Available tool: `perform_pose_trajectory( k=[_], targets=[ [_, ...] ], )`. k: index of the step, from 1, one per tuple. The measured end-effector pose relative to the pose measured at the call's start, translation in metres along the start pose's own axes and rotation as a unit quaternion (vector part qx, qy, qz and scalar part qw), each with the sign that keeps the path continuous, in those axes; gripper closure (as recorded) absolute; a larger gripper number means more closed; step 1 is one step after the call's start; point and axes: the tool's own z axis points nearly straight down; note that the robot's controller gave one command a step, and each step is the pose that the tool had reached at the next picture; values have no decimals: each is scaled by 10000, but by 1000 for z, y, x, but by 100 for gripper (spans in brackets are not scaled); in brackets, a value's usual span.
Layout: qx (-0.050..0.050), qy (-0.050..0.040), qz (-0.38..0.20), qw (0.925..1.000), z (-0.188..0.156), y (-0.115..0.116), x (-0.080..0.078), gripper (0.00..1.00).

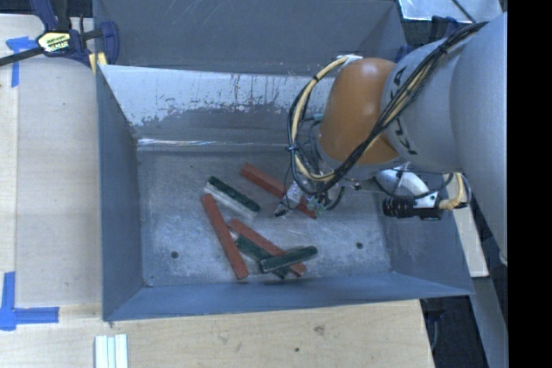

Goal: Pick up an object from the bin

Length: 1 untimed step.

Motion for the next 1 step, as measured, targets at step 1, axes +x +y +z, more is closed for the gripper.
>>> perform_pose_trajectory(
  k=[1],
  targets=[
    [-11, -9, -17, 10000, -76, 1, -2, 100]
  ],
)
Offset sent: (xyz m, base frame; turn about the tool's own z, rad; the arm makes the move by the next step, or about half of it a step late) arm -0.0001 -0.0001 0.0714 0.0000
